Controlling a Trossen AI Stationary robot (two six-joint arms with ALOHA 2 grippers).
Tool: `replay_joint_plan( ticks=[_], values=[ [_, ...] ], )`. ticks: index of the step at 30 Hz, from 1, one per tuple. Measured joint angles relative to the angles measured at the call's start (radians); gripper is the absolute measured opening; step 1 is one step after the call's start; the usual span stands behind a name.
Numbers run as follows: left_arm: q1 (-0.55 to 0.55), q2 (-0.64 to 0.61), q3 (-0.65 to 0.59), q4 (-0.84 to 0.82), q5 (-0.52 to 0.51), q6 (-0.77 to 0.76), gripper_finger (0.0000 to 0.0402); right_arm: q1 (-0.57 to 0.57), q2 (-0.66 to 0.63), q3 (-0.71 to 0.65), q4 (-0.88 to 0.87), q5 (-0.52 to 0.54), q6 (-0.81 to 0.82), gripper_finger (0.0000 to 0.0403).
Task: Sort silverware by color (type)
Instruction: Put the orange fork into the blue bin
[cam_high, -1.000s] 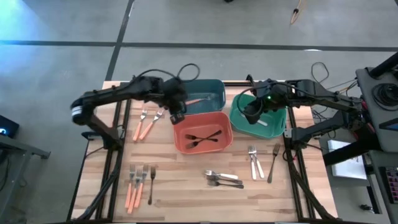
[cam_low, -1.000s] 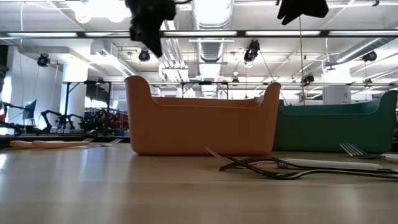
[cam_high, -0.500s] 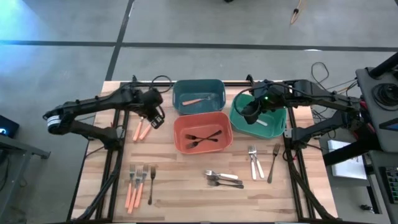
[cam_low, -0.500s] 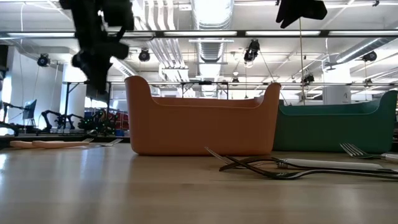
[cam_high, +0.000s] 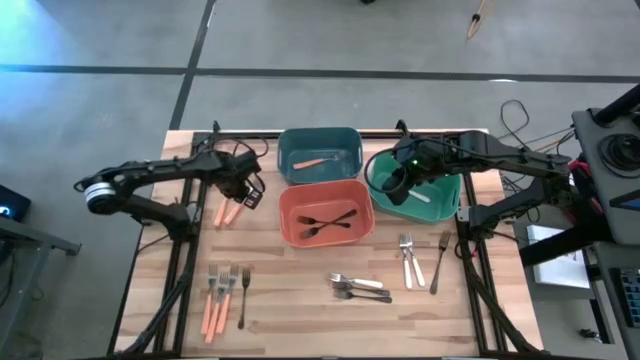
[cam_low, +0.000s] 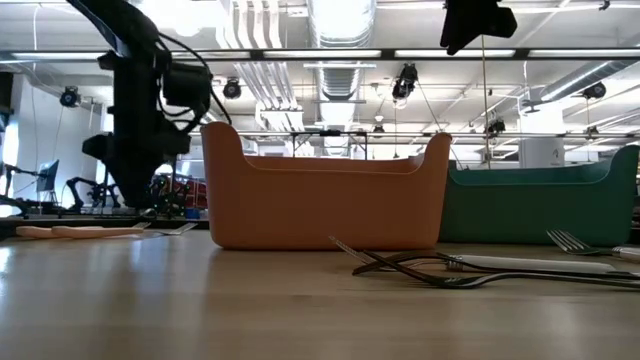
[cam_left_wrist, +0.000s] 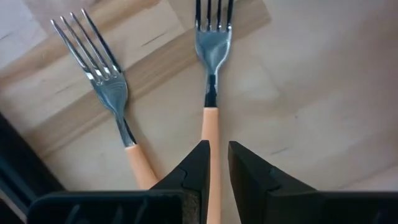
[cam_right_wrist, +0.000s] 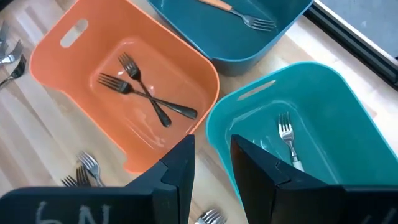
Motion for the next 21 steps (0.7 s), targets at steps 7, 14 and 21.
replay_joint_plan(
  ticks=[7, 14, 21],
  values=[
    [0.0, 0.08, 0.013, 0.015, -0.011, 0.035, 0.0062, 0.0, -0.003, 0.0, 0.0, 0.0, -0.002, 0.0095],
    [0.0, 0.079, -0.011, 0.016, 0.007, 0.051, 0.0135, 0.0, -0.003, 0.0, 0.0, 0.0, -0.003, 0.0095],
    [-0.002, 0.079, -0.091, 0.07, 0.006, 0.061, 0.0162, 0.0, -0.003, 0.0, 0.0, 0.001, -0.015, 0.0095]
  ],
)
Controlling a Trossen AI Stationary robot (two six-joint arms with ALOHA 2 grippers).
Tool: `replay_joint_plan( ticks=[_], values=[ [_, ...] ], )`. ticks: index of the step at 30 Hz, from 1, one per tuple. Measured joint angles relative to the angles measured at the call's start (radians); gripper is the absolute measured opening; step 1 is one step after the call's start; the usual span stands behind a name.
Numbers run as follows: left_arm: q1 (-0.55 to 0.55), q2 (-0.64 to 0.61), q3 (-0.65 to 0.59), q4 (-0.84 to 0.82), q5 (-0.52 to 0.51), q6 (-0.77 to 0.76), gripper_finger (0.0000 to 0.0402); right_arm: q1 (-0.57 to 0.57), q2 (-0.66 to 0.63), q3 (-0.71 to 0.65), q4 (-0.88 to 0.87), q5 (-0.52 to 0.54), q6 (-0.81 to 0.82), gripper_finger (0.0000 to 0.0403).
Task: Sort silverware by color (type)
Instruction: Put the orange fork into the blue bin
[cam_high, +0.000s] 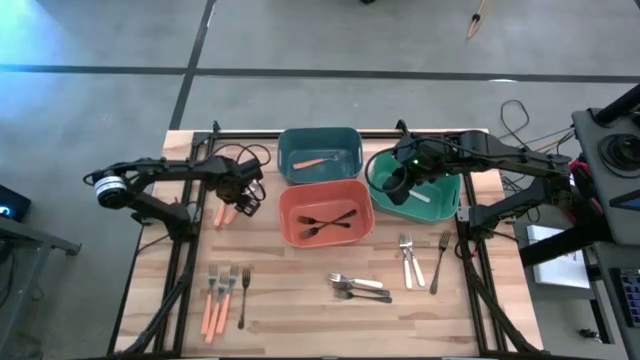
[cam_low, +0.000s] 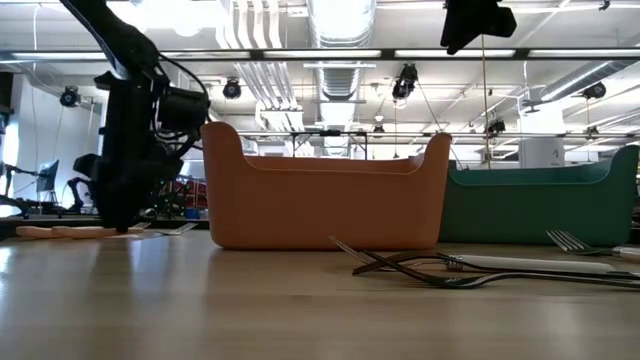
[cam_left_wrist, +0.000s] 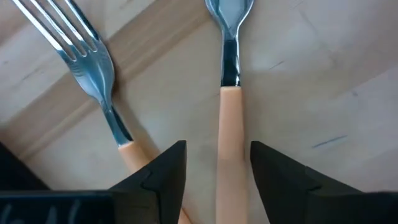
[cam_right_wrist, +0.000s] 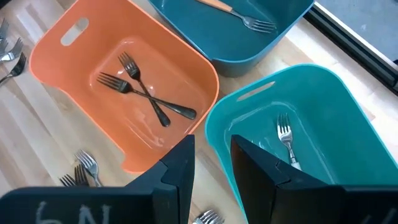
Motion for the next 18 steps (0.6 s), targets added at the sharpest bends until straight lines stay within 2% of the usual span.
replay_joint_plan(
  ticks=[9, 13, 18],
  values=[
    [0.0, -0.006, -0.051, 0.047, 0.005, -0.007, 0.0147, 0.0, 0.0, 0.0, 0.0, 0.008, -0.001, 0.0095],
    [0.0, -0.005, -0.052, 0.056, 0.011, -0.013, 0.0117, 0.0, 0.0, 0.0, 0.0, 0.008, 0.0, 0.0095],
    [-0.001, -0.004, -0.052, 0.064, 0.023, -0.018, 0.0059, 0.0, 0.0, 0.0, 0.0, 0.008, 0.0, 0.0095]
  ],
)
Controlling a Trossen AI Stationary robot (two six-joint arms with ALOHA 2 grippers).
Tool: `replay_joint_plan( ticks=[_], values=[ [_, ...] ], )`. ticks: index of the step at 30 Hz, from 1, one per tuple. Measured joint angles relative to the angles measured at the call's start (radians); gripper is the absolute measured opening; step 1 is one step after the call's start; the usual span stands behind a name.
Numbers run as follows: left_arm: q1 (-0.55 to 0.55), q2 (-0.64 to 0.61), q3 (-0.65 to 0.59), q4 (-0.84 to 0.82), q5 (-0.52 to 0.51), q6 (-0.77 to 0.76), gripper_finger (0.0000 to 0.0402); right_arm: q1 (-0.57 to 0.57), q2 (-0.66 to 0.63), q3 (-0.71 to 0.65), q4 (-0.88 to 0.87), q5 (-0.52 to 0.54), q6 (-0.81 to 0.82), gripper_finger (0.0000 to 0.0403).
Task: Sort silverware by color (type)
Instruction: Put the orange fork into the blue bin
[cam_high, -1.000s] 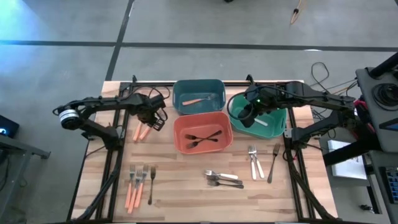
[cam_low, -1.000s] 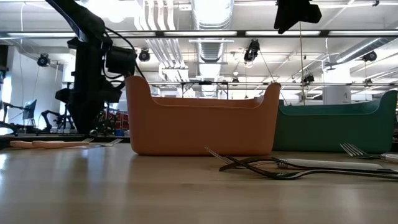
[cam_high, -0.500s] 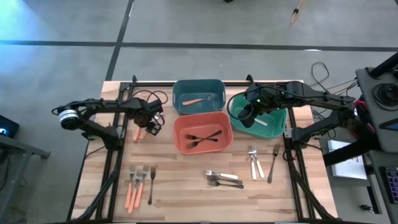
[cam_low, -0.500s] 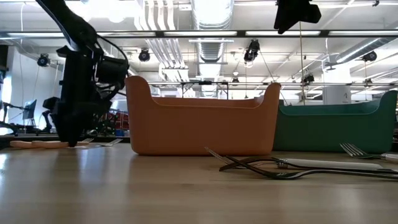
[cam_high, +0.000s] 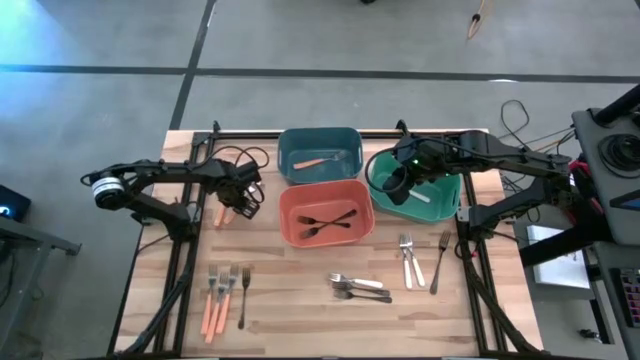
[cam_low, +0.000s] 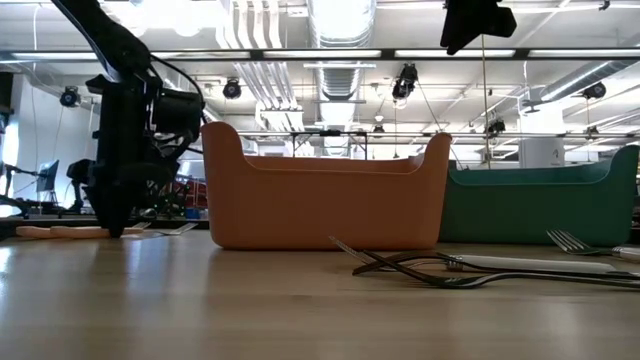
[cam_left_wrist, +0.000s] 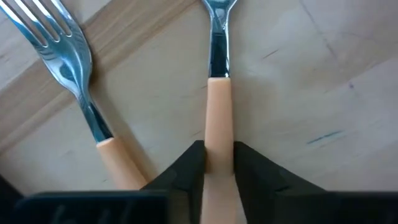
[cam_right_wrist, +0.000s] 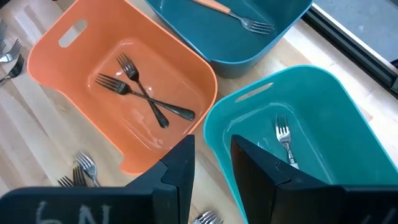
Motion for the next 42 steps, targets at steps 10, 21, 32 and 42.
replay_joint_plan(
  ticks=[10, 21, 32, 42],
  values=[
    [-0.001, -0.03, 0.064, -0.056, -0.027, -0.027, 0.0033, 0.0, 0.0, 0.0, 0.0, 0.0, -0.011, 0.0095],
    [-0.001, -0.09, 0.403, -0.262, -0.191, 0.019, 0.0033, 0.0, 0.0, 0.0, 0.001, 0.002, -0.045, 0.0095],
    [0.031, -0.024, 0.643, -0.157, -0.272, 0.243, 0.0033, 0.0, 0.0, 0.0, 0.0, 0.053, -0.117, 0.0095],
    [0.004, 0.172, 0.832, -0.053, -0.161, 0.629, 0.0033, 0.0, 0.0, 0.0, 0.0, 0.053, -0.138, 0.0095]
  ],
)
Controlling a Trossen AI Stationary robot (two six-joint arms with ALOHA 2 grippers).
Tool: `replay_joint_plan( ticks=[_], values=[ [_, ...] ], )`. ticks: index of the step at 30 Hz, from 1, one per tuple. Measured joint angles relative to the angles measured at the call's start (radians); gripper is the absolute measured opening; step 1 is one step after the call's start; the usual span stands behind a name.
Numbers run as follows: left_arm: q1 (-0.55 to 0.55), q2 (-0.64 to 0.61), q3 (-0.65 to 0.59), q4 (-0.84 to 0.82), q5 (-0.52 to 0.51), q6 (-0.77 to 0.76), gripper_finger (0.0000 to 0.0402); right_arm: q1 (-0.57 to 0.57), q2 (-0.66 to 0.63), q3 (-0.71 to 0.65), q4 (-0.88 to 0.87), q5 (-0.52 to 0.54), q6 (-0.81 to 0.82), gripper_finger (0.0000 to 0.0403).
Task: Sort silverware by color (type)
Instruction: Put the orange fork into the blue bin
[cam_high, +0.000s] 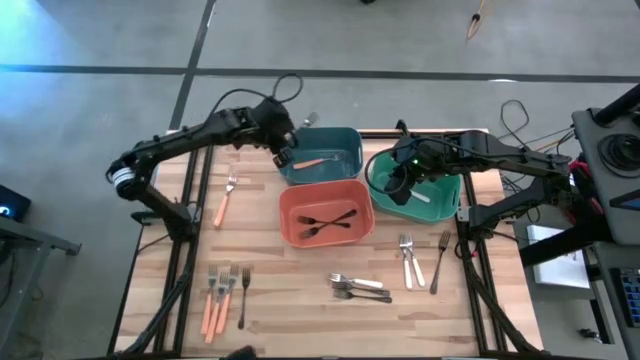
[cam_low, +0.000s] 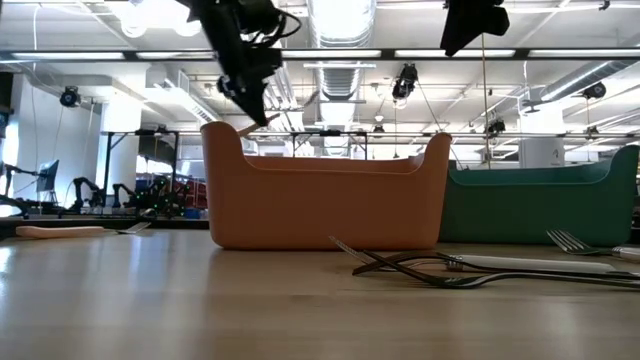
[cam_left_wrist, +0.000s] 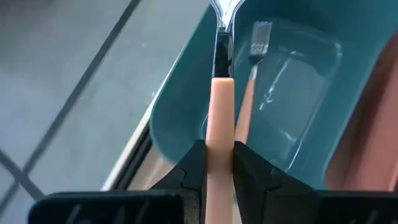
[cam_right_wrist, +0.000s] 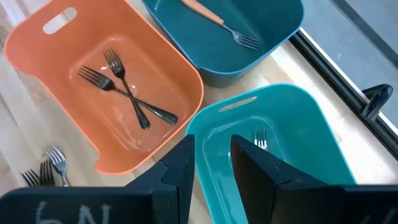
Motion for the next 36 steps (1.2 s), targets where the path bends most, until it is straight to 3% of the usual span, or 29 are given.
replay_joint_plan(
  ticks=[6, 19, 36],
  values=[
    [-0.006, 0.102, 0.095, -0.02, 0.056, 0.097, 0.0033, 0.0, 0.0, 0.0, 0.0, 0.0, 0.0, 0.0095],
    [-0.005, 0.269, 0.154, 0.038, 0.21, 0.173, 0.0033, 0.0, 0.0, 0.0, 0.0, 0.012, 0.009, 0.0095],
    [-0.005, 0.463, 0.245, -0.056, 0.217, 0.194, 0.0036, 0.0, -0.001, 0.0, 0.0, 0.045, 0.02, 0.0095]
  ],
)
